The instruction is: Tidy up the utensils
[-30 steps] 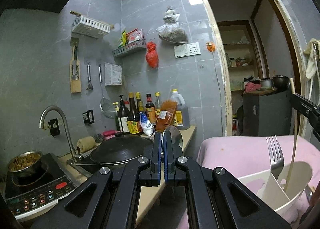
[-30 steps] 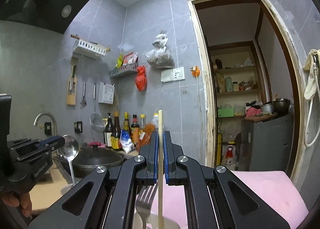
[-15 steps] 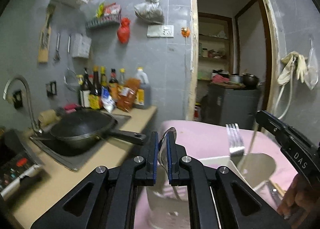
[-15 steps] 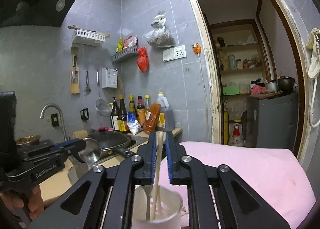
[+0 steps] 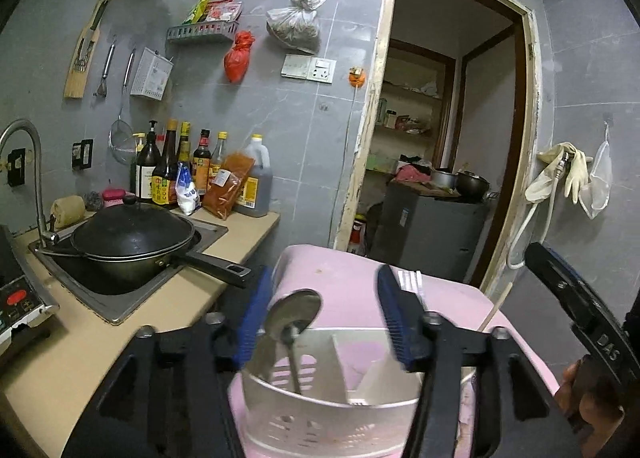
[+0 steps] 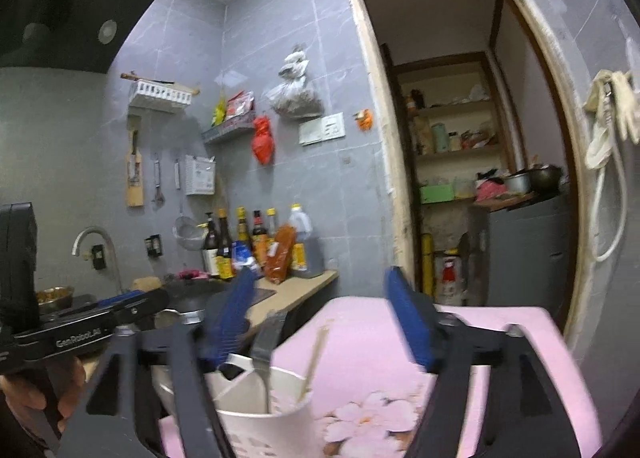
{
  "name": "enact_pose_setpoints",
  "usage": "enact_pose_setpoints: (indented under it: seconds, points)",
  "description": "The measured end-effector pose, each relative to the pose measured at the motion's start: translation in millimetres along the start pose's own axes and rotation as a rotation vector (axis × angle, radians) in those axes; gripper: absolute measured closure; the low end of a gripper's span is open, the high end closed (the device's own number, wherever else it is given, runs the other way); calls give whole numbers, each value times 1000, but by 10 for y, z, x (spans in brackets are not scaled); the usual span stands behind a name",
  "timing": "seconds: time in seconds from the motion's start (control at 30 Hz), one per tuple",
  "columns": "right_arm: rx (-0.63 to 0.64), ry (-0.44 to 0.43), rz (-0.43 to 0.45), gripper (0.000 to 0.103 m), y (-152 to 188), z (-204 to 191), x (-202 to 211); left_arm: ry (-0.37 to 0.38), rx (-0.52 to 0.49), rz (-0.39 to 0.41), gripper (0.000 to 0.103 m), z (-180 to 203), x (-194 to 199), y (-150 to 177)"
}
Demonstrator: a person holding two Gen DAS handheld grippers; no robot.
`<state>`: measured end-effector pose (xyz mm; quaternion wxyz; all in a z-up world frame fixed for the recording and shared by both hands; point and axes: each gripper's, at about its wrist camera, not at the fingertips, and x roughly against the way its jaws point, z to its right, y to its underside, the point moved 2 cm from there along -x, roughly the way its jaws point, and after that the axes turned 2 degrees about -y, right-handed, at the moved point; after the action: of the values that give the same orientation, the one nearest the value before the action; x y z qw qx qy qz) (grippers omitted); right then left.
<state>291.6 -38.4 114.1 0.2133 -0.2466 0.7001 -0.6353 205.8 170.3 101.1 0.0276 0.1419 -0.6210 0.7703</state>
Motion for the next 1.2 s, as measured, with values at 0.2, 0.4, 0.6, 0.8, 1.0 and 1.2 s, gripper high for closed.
enact_pose_setpoints:
  seconds: [0.2,0.4,0.6,0.8,1.0,1.2]
  points:
    - [74,146,40,0,-95,138,354,-27,-43,42,23,313,140,48]
    - [199,321,30,0,-71,262,673,-61,-110,65,15,671,179,216]
    - [247,380,-16,0,31,459,904,-30,-170,9,14,962,133,477]
    - [247,409,-76,0,189,709,1067,18,-207,-83,14,1192,18,739]
    - [231,391,-186,0,419,916,1158,79,-259,-194,15,1414,-110,936]
    - [208,343,-299,0,657,1023,1204,120,-313,-317,15,1568,-256,1141]
